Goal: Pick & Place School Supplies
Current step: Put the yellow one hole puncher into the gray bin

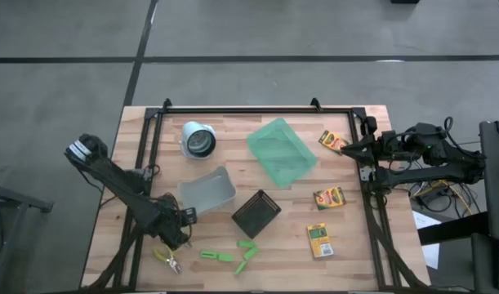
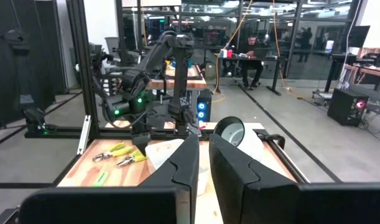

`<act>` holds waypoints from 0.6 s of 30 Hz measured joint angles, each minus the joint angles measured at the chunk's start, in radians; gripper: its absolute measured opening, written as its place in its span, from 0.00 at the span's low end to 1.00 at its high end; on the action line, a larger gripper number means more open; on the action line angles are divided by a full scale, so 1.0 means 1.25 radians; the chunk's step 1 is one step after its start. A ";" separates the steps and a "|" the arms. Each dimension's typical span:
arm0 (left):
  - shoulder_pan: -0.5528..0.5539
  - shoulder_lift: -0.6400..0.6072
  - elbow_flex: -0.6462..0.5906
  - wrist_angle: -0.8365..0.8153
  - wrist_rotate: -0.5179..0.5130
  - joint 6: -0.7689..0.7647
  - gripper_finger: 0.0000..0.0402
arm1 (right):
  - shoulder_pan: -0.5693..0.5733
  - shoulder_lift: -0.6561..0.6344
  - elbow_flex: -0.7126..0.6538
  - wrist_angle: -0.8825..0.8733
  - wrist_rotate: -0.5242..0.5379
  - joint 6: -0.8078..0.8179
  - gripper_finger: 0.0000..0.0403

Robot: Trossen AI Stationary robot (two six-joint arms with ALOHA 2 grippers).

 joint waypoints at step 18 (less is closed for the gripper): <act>-0.055 0.081 0.000 0.011 -0.041 0.005 0.47 | 0.000 0.000 0.000 0.000 0.000 0.000 0.09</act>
